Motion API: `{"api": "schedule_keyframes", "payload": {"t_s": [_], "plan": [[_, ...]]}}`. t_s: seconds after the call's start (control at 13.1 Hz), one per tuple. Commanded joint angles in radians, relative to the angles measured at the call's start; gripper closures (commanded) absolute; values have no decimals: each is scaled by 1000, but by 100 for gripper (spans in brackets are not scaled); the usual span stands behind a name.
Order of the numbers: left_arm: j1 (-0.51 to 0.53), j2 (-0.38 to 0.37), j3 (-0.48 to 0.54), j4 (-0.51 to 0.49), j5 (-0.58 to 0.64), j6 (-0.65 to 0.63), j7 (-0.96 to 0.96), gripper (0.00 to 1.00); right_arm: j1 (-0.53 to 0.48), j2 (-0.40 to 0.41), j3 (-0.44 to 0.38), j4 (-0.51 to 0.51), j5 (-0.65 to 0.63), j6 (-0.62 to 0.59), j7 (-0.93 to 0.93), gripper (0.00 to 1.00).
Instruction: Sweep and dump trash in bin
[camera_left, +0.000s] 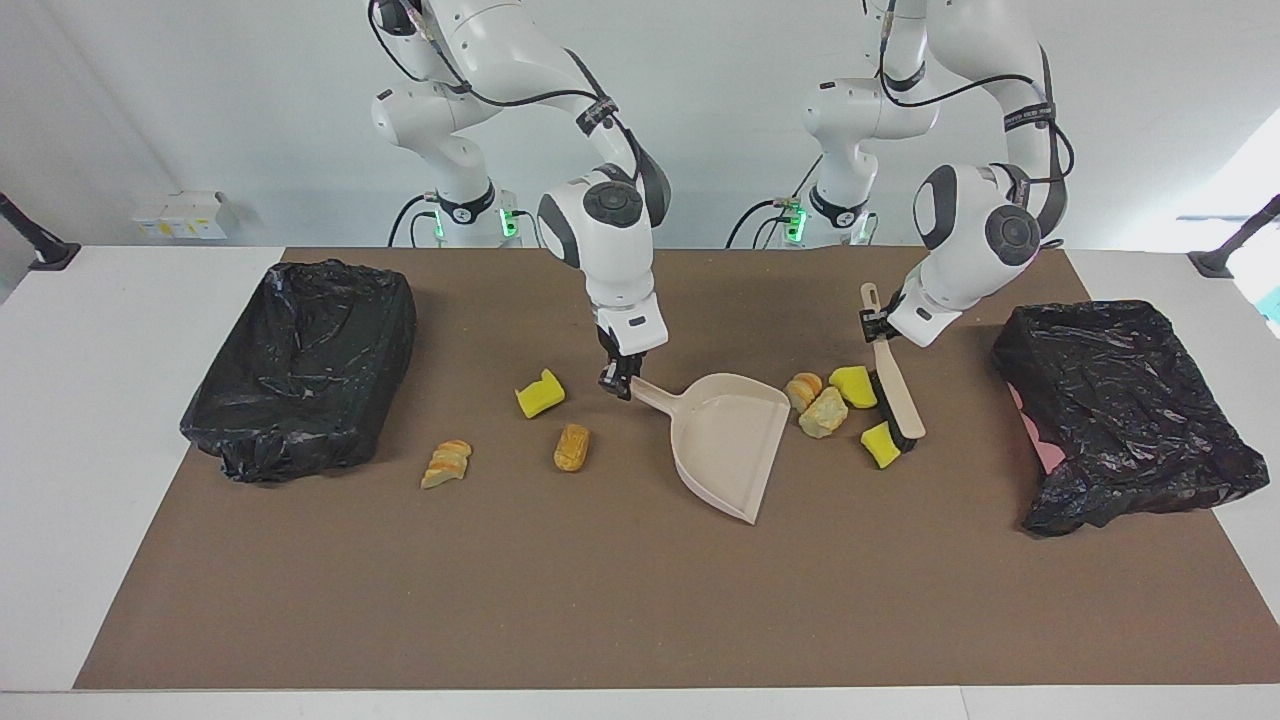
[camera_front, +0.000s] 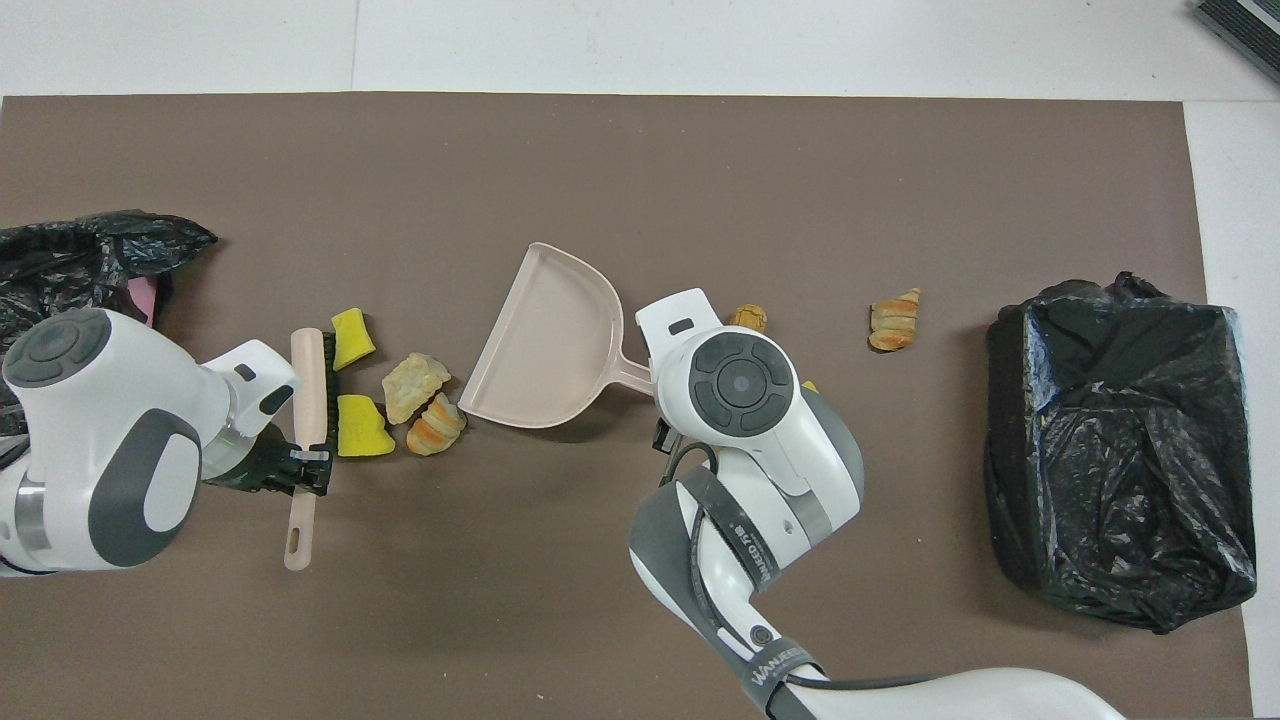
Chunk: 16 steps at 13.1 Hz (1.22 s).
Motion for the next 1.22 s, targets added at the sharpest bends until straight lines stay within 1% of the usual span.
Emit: {"api": "schedule_keyframes", "payload": {"t_s": [0.0, 0.08, 0.15, 0.23, 0.38, 0.54, 0.61, 0.69, 0.77, 0.84, 1.07, 1.15], "plan": [[-13, -17, 10, -23, -10, 22, -11, 100, -41, -15, 5, 12, 3, -81, -161, 100], [-13, -17, 10, -23, -10, 22, -11, 100, -41, -16, 5, 10, 2, -91, -172, 100], [-13, -17, 10, -23, -10, 22, -10, 100, -38, -16, 4, 8, 2, -92, -171, 81], [-13, -17, 10, -23, -10, 22, -10, 100, -38, -16, 5, 10, 3, -93, -160, 45], [-13, -18, 10, -24, -10, 22, -10, 100, -31, -12, 7, 16, 12, -80, -108, 45], [-13, -18, 10, -24, -10, 22, -10, 100, -18, 2, 7, 16, 19, -42, -21, 38], [-15, -18, 10, -24, -10, 22, -10, 100, -16, 2, 7, 15, 20, -36, -19, 38], [-18, -18, 10, -26, -10, 22, -11, 100, -18, 4, 7, 10, 23, -28, -16, 42], [-20, -18, 10, -26, -10, 22, -10, 100, -15, 10, 7, 5, 23, -10, -11, 52], [-20, -18, 10, -26, -10, 22, -10, 100, -13, 10, 7, 2, 22, -8, -1, 60], [-23, -23, 10, -32, -10, 20, -11, 100, -15, 8, 7, -2, 22, -11, -8, 96], [-27, -24, 10, -33, -10, 22, -11, 100, -15, 7, 7, -4, 20, -13, -8, 100]]}}
